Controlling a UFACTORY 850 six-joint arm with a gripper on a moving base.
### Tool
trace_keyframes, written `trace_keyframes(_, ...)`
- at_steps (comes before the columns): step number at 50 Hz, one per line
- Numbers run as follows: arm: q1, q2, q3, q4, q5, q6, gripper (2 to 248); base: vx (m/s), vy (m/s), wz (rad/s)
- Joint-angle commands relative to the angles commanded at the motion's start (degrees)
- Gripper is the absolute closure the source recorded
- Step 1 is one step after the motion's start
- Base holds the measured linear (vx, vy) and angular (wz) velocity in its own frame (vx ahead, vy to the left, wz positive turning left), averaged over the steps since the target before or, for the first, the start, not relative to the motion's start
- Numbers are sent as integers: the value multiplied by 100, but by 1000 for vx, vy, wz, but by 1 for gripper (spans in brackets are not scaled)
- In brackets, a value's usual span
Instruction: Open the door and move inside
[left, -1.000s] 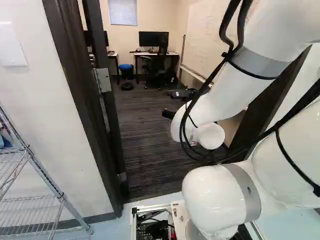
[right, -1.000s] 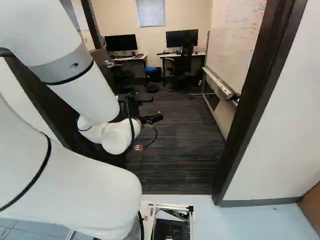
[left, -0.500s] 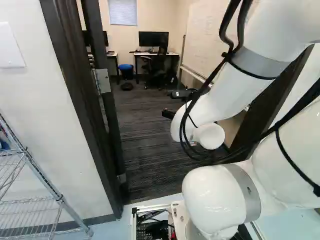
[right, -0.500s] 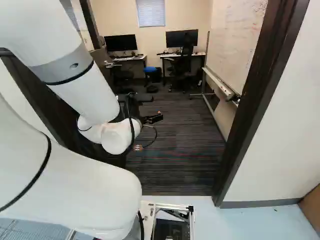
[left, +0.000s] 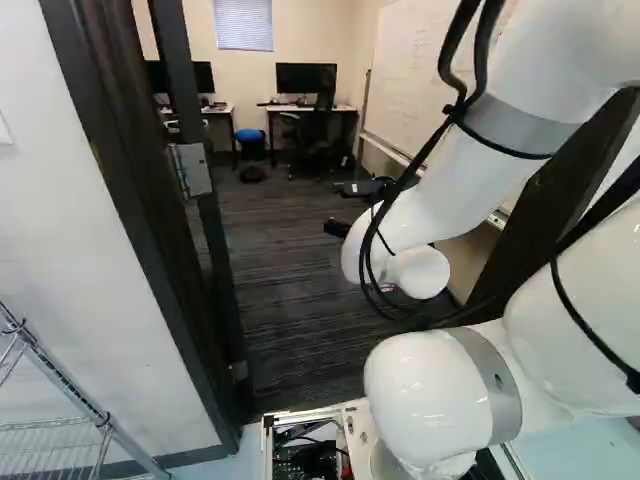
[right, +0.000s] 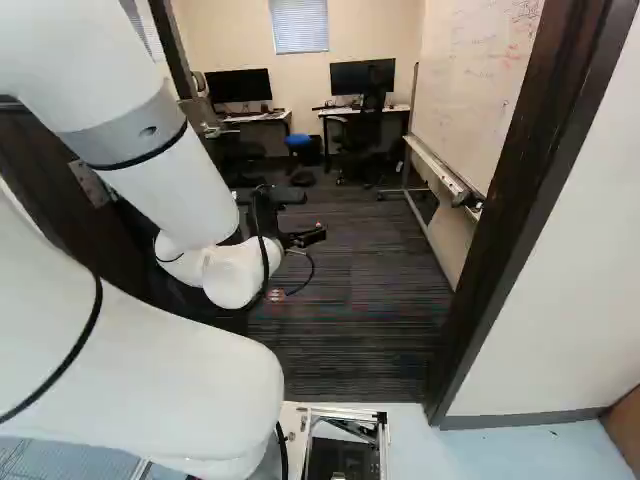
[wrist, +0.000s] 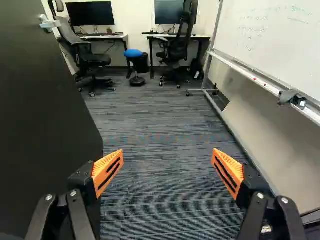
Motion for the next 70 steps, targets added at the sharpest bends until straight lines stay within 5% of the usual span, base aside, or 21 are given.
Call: trace_keyframes(70,0,0,0,0,0,0,3,145,-21,-6)
